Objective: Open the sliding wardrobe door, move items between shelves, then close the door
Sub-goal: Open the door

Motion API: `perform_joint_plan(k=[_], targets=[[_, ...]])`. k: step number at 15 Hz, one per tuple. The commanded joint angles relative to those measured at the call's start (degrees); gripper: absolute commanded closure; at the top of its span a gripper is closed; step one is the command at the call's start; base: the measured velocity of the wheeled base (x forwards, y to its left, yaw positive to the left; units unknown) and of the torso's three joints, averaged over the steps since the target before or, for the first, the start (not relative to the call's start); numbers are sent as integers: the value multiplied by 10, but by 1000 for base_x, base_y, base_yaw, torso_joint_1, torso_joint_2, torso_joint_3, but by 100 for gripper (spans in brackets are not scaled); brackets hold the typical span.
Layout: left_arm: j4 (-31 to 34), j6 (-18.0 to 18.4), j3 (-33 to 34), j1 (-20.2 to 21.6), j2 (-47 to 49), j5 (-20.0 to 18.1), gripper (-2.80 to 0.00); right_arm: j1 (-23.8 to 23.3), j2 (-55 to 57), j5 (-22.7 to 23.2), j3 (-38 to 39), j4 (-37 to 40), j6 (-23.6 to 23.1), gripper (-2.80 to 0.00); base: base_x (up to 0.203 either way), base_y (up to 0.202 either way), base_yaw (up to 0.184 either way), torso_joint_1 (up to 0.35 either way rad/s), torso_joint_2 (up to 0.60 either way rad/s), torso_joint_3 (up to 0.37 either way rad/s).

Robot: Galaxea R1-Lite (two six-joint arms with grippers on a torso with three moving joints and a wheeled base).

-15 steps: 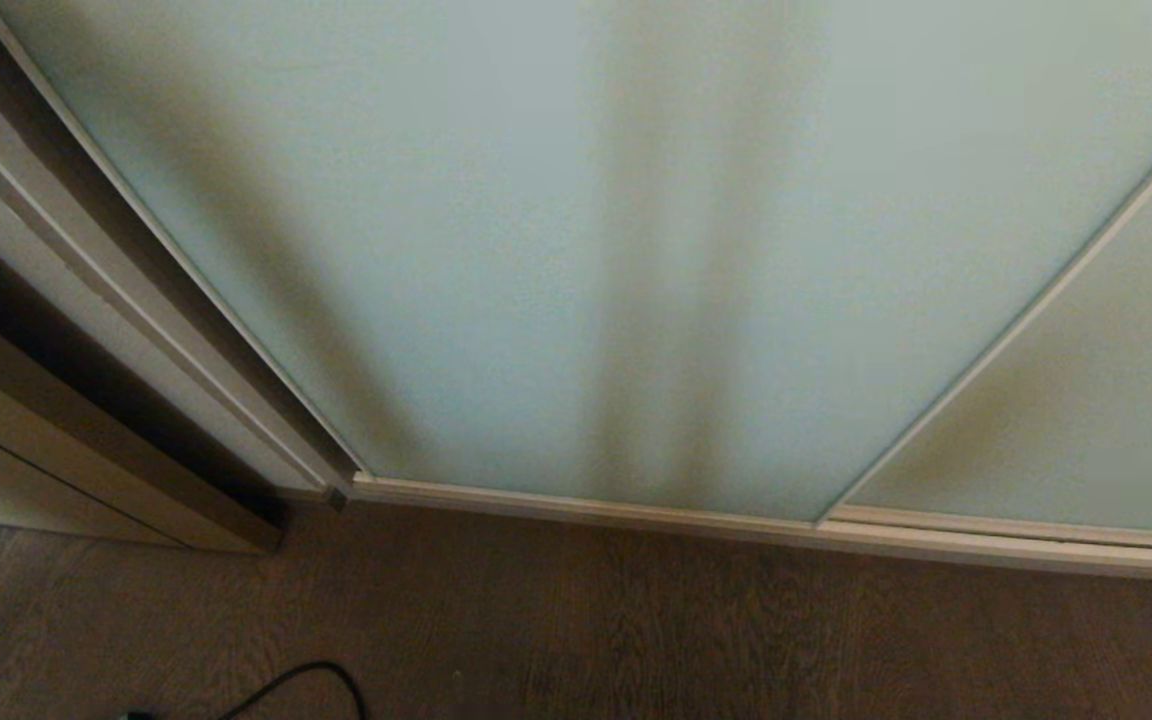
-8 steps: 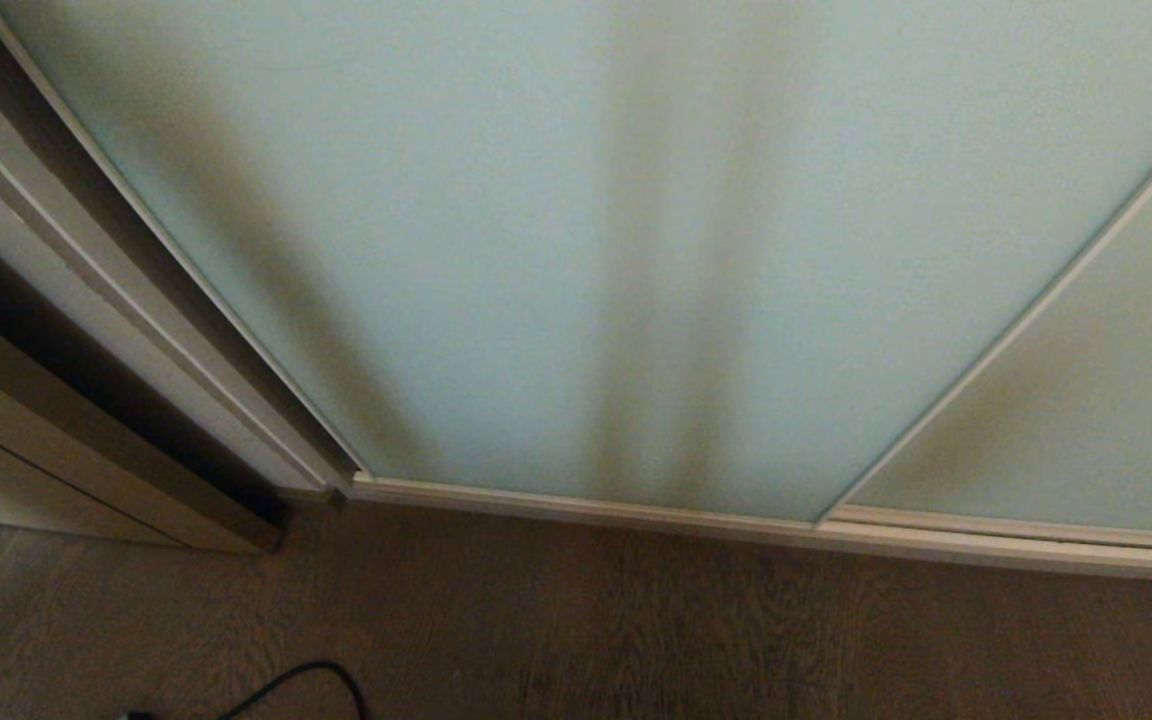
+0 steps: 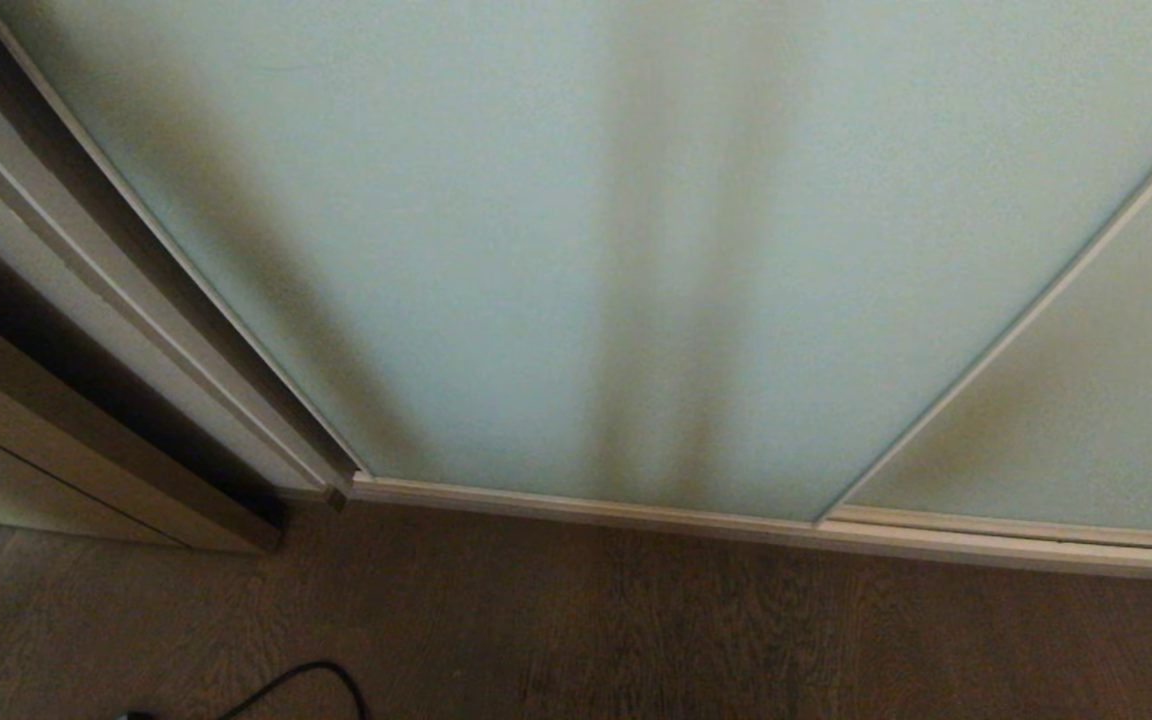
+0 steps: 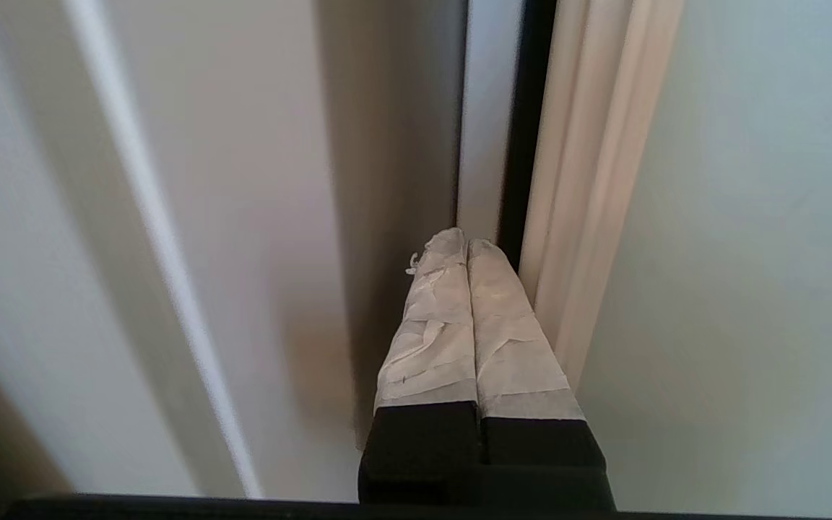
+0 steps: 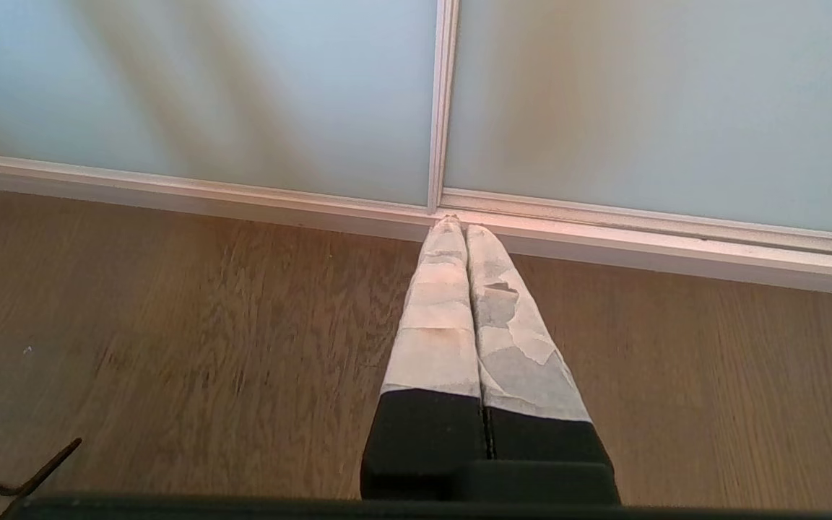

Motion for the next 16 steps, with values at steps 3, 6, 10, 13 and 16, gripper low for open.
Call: perform_joint_plan(k=[3,6,10,13,16], targets=[[-1,-4,3,-2,21,-21,0,0,0,0,1,0,-1,0,0,0,0,0,0,0],[-1,-4,-9,-3,40,-22,0,0,0,0,1,0,0,0,0,0,0,0,0,0],[-1,-4,-12,-11,52,-24,0,0,0,0,1,0,0,0,0,0,0,0,0,0],[-1,-4,-7,-28,51,-44,0,0,0,0,1,0,0,0,0,0,0,0,0,0],[0,-4,-8,-45,53,-52,0,0,0,0,1,0,0,0,0,0,0,0,0,0]])
